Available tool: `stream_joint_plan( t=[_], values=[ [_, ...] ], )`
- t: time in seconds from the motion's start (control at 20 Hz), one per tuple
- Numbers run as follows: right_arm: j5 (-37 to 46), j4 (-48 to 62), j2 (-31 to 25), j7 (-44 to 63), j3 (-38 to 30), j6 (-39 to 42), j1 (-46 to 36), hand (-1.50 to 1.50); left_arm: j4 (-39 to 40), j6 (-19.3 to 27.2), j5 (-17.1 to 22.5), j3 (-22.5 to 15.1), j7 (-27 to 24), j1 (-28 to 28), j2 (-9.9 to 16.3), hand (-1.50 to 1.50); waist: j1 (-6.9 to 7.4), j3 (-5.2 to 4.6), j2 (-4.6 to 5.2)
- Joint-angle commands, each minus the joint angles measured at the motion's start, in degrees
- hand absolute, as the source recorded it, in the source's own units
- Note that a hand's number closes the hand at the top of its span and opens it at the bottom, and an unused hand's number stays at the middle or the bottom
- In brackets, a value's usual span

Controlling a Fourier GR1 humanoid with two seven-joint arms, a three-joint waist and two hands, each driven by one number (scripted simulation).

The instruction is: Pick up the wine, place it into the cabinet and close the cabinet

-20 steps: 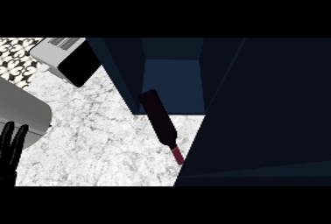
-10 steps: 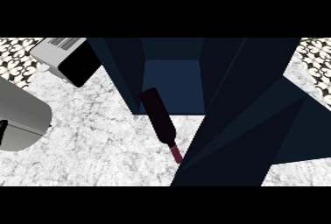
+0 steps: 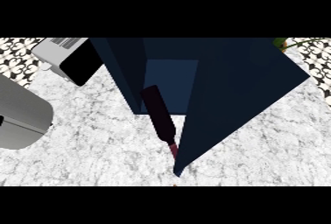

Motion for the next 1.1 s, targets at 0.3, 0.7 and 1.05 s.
stream_joint_plan(
  t=[0.3,0.7,1.05],
  values=[
    [-6.41,13.68,8.11,2.37,-2.84,-8.06,-20.49,1.5,-2.84,1.3,1.28,-0.78,4.66,-3.02,-1.21,-1.5,1.64,0.05,0.57],
    [-16.51,28.0,8.39,-4.17,-10.41,-12.03,-36.22,1.5,-0.57,2.37,-0.95,-1.88,4.66,-5.54,-3.77,-1.5,2.09,0.1,0.79],
    [-22.17,46.66,8.62,-9.17,-20.55,-8.53,-51.43,1.5,1.61,0.99,-2.67,-1.23,4.73,-6.29,-5.0,-1.5,1.32,0.11,0.7]
  ],
)
